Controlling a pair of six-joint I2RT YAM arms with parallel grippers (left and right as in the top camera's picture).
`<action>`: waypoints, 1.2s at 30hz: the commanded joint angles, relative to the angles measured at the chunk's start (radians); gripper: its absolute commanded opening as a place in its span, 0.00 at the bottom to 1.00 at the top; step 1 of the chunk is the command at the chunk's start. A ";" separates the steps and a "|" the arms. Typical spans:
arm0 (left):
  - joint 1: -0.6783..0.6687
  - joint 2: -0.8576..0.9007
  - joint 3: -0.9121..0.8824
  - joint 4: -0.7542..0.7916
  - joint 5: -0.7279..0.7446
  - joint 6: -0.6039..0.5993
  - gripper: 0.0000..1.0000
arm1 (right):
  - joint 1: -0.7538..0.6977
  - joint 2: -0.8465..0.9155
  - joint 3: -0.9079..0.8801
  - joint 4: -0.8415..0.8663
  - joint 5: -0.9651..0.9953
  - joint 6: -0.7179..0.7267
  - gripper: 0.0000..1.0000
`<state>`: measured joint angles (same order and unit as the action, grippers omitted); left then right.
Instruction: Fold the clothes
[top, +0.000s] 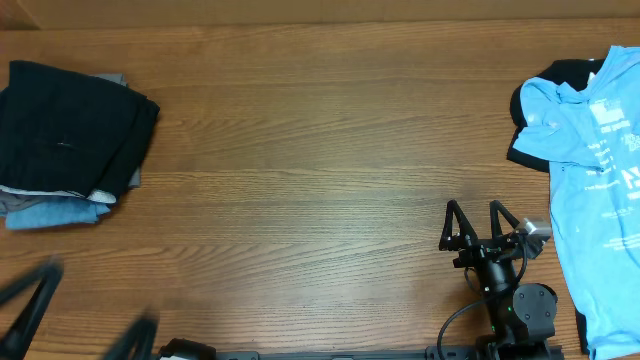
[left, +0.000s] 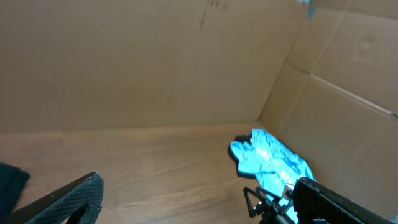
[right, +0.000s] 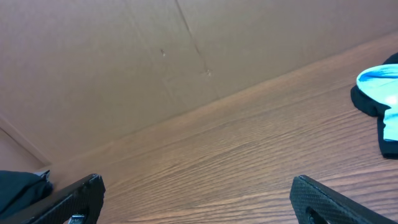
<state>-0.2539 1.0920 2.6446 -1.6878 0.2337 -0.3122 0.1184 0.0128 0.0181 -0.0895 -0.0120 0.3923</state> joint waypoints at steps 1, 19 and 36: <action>-0.005 -0.108 -0.084 -0.002 -0.032 0.002 1.00 | -0.003 -0.009 -0.010 0.007 -0.005 0.001 1.00; 0.038 -0.498 -0.953 0.060 -0.043 0.073 1.00 | -0.003 -0.009 -0.010 0.008 -0.005 0.001 1.00; 0.058 -0.769 -1.917 1.085 -0.033 0.072 1.00 | -0.003 -0.009 -0.010 0.007 -0.005 0.001 1.00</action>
<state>-0.2020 0.3748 0.8516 -0.7471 0.1970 -0.2546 0.1184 0.0128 0.0181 -0.0883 -0.0185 0.3920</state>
